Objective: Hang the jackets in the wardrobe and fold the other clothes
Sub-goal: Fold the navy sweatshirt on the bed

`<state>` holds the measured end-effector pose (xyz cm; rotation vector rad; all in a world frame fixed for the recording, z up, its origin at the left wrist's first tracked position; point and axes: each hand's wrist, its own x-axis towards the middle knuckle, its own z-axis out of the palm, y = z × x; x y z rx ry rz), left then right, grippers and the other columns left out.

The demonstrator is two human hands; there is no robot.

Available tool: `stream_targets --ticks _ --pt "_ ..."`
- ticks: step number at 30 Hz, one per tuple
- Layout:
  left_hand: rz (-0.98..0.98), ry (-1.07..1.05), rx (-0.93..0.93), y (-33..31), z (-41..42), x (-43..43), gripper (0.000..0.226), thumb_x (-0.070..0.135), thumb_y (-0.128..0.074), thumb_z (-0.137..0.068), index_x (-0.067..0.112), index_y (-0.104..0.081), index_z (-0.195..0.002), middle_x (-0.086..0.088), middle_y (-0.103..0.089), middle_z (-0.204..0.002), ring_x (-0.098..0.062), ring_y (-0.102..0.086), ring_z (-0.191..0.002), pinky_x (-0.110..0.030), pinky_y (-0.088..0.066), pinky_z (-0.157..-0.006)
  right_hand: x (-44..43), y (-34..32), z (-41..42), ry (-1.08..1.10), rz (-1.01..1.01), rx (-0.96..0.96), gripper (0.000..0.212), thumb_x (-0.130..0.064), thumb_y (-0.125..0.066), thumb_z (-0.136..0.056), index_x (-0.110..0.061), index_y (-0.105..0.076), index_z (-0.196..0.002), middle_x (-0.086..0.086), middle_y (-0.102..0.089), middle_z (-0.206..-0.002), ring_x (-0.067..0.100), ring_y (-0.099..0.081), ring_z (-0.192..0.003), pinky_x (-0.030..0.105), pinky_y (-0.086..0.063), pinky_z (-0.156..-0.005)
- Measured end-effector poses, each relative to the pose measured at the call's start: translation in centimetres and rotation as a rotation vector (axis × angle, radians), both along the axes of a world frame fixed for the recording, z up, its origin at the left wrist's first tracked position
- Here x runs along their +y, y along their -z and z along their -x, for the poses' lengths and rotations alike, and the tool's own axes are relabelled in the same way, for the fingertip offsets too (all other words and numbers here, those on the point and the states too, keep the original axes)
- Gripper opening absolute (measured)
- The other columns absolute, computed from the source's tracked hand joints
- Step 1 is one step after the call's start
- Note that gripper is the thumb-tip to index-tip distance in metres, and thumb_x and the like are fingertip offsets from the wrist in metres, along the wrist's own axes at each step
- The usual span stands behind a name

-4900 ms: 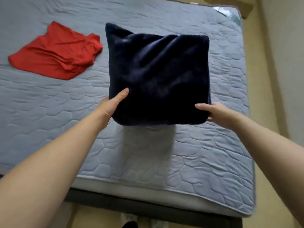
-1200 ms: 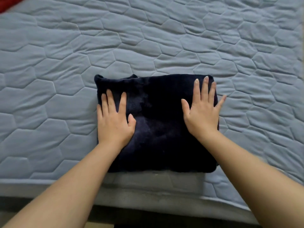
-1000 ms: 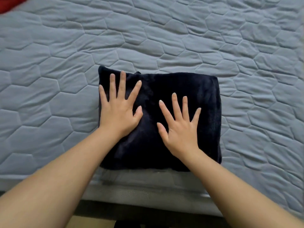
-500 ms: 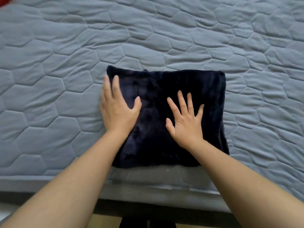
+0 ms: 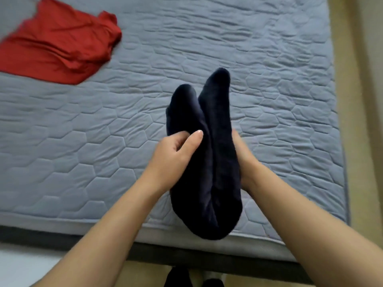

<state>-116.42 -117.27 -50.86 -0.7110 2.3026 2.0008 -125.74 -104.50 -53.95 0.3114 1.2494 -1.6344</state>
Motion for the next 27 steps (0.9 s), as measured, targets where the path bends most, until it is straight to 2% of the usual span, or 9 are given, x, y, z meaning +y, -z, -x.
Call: stream_targets --ticks 2,7,9,12,16,20,23,25,27 --pt "0.255 0.144 0.192 -4.1 -0.5 0.3 0.04 0.048 -0.047 -0.086 0.016 -0.068 -0.076 0.011 -0.057 -0.071 -0.007 -0.053 -0.073 -0.027 -0.04 -0.074 1.0 -2.7 0.4 0.003 0.195 -0.065 0.036 -0.038 -0.05 -0.089 -0.017 -0.07 -0.066 0.002 -0.066 -0.065 0.013 -0.064 -0.061 0.023 -0.053 -0.058" --pt "0.674 0.329 0.381 -3.6 0.7 4.1 0.024 0.031 -0.049 -0.09 0.029 -0.073 -0.092 0.016 -0.063 -0.094 -0.007 -0.054 -0.096 -0.032 -0.035 -0.085 4.4 -1.1 0.9 -0.107 0.173 -0.139 0.047 -0.043 -0.047 -0.095 -0.004 -0.065 -0.114 0.02 -0.064 -0.11 0.03 -0.061 -0.106 0.041 -0.044 -0.101" --pt "0.611 0.349 0.373 0.9 1.8 6.8 0.022 0.023 -0.051 -0.092 0.022 -0.072 -0.096 0.012 -0.066 -0.098 -0.009 -0.056 -0.097 -0.032 -0.039 -0.088 6.6 2.7 1.3 -0.03 0.067 -0.157 0.054 -0.046 -0.046 -0.094 -0.001 -0.065 -0.116 0.022 -0.063 -0.111 0.033 -0.061 -0.108 0.042 -0.047 -0.101" --pt "0.374 0.411 0.16 10.1 3.4 11.1 0.029 0.005 -0.049 -0.095 0.007 -0.062 -0.121 -0.007 -0.063 -0.121 -0.019 -0.055 -0.116 -0.031 -0.037 -0.104 11.3 9.7 1.5 0.187 -0.231 -0.178 0.059 -0.059 -0.038 -0.094 -0.012 -0.07 -0.109 0.014 -0.07 -0.096 0.026 -0.069 -0.086 0.034 -0.057 -0.073" --pt "0.255 0.473 0.032 17.6 3.5 16.0 0.043 -0.014 -0.037 -0.093 -0.008 -0.043 -0.135 -0.02 -0.036 -0.147 -0.025 -0.023 -0.143 -0.012 -0.009 -0.114 17.1 17.3 0.3 0.298 -0.614 -0.104 0.052 -0.054 -0.027 -0.099 -0.025 -0.04 -0.14 0.003 -0.058 -0.126 0.024 -0.054 -0.119 0.04 -0.039 -0.096" --pt "0.297 0.538 0.085 17.4 2.9 14.6 0.047 -0.016 -0.039 -0.089 -0.008 -0.044 -0.134 -0.02 -0.036 -0.147 -0.028 -0.025 -0.142 -0.029 -0.015 -0.119 16.4 17.3 -0.9 0.194 -0.553 0.212 0.045 -0.036 -0.053 -0.096 -0.016 -0.045 -0.135 0.004 -0.057 -0.127 0.017 -0.056 -0.112 0.036 -0.046 -0.096" --pt "0.561 0.751 0.088 15.9 2.4 11.0 0.054 -0.012 -0.047 -0.083 0.0 -0.048 -0.135 -0.015 -0.044 -0.144 -0.029 -0.039 -0.136 -0.035 -0.025 -0.117 14.1 16.2 -0.3 0.008 -0.762 0.502 0.034 -0.033 -0.068 -0.085 -0.01 -0.061 -0.109 0.012 -0.06 -0.115 0.024 -0.057 -0.109 0.04 -0.046 -0.098" --pt "0.985 0.882 0.156 15.5 2.3 8.0 0.055 -0.001 -0.063 -0.072 0.008 -0.061 -0.126 -0.01 -0.057 -0.134 -0.028 -0.052 -0.126 -0.041 -0.036 -0.108 13.1 15.7 0.5 -0.116 -0.901 0.525 0.03 -0.035 -0.067 -0.083 -0.007 -0.062 -0.092 0.016 -0.057 -0.111 0.027 -0.056 -0.102 0.036 -0.047 -0.088" --pt "1.302 0.884 0.02 15.1 2.8 4.4 0.061 0.011 -0.068 -0.069 0.014 -0.059 -0.129 -0.009 -0.054 -0.138 -0.028 -0.048 -0.13 -0.049 -0.033 -0.108 12.9 15.4 0.9 -0.09 -0.94 0.482 0.022 -0.028 -0.06 -0.084 -0.008 -0.056 -0.077 0.019 -0.056 -0.11 0.025 -0.056 -0.085 0.029 -0.042 -0.069"
